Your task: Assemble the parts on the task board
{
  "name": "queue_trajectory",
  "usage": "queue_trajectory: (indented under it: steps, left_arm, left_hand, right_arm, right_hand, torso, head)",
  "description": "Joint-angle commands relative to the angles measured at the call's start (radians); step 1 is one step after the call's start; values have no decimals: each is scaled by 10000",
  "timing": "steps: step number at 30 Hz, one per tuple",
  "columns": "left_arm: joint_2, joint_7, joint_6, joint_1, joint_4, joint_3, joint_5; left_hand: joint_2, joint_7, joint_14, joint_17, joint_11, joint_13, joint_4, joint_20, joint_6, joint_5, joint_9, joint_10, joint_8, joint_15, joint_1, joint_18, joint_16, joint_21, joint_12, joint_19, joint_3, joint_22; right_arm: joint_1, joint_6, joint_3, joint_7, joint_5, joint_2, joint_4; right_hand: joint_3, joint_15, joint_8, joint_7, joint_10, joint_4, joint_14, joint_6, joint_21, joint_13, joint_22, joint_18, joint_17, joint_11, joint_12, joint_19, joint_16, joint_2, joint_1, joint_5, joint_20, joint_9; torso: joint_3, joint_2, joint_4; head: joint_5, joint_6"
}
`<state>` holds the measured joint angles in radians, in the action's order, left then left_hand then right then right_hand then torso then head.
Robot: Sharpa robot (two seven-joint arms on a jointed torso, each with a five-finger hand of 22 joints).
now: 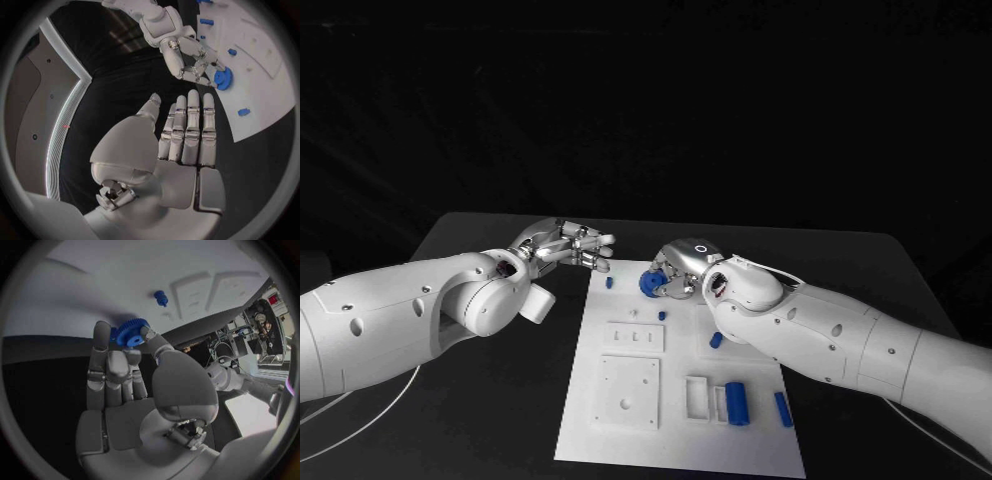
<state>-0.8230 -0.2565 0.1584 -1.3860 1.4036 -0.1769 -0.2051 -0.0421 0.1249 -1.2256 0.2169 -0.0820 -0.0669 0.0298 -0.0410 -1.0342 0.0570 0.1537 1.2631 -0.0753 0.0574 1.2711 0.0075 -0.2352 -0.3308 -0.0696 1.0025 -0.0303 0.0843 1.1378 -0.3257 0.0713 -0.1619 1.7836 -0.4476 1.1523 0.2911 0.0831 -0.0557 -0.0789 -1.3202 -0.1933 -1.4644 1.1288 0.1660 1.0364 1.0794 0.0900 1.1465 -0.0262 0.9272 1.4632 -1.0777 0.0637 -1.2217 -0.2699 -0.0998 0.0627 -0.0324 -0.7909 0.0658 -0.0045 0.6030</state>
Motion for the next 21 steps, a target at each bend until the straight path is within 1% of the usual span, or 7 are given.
queue_trajectory:
  steps: [1, 6, 10, 14, 18, 21]
  left_arm:
    - [20, -124, -169, -3, 2, 4, -26]
    - [15, -124, -166, -3, -15, 4, -26]
    - [12, -123, -167, -3, -23, 4, -26]
    - [15, -124, -174, -3, -22, 4, -26]
    - [17, -124, -178, -3, -26, 4, -26]
    - [11, -123, -177, -3, -24, 4, -26]
  left_hand:
    - [-17, 7, -59, 15, -9, 17, 41, 12, 36, -9, -10, -76, 37, 13, 21, 99, 40, 32, 44, 50, 1, -11]
    - [-17, 7, -59, 15, -9, 17, 41, 12, 36, -9, -10, -76, 37, 13, 21, 99, 40, 32, 44, 50, 1, -11]
    - [-17, 7, -59, 15, -9, 17, 41, 12, 36, -9, -10, -76, 37, 13, 21, 99, 40, 32, 44, 50, 1, -11]
    - [-17, 7, -59, 15, -9, 17, 41, 12, 36, -9, -10, -76, 37, 13, 21, 99, 40, 32, 44, 50, 1, -11]
    - [-17, 7, -59, 15, -9, 17, 41, 12, 36, -9, -10, -76, 37, 13, 21, 99, 40, 32, 44, 50, 1, -11]
    - [-17, 7, -59, 15, -9, 17, 41, 12, 36, -9, -10, -76, 37, 13, 21, 99, 40, 32, 44, 50, 1, -11]
  right_arm:
    - [-89, 377, -62, -77, 20, -22, -41]
    - [-112, 342, -63, -102, 29, -65, 0]
    - [-128, 249, -64, -163, 64, -98, 9]
    - [-146, 142, -75, -260, 148, -119, 32]
    - [-173, 73, -79, -306, 184, -132, 63]
    - [-182, 28, -80, -320, 185, -132, 59]
  right_hand:
    - [70, 46, -65, -30, 19, -3, 39, -11, -34, -9, -8, -60, -11, 40, -35, 247, 43, 31, -12, -24, -43, 49]
    - [73, 46, -69, -23, 13, -8, 37, 11, -40, -3, -11, -61, -9, 37, -24, 252, 42, 31, -18, -35, -43, 52]
    - [83, 48, -66, -23, 2, -26, 30, 21, -46, 4, -9, -60, 7, 35, -8, 264, 25, 43, -31, -83, -46, 50]
    - [90, 46, -66, -20, -1, -31, 30, 27, -47, 3, -3, -57, 9, 33, -6, 267, 24, 61, -25, -112, -44, 50]
    - [94, 46, -65, -21, -3, -33, 30, 26, -48, 3, -2, -57, 9, 33, -4, 268, 24, 66, -27, -113, -44, 50]
    - [112, 45, -61, -28, 0, -34, 32, 6, -50, -9, 5, -53, 3, 35, -17, 269, 33, 83, -25, -113, -42, 46]
  torso:
    - [8, -2, 7]
    - [4, 4, 3]
    - [9, 4, 0]
    - [-1, 10, -4]
    - [18, -1, -1]
    - [9, -2, -1]
  head:
    - [-11, 17]
    - [-2, 17]
    - [-2, 18]
    - [-15, 8]
    - [-15, 14]
    - [-37, 10]
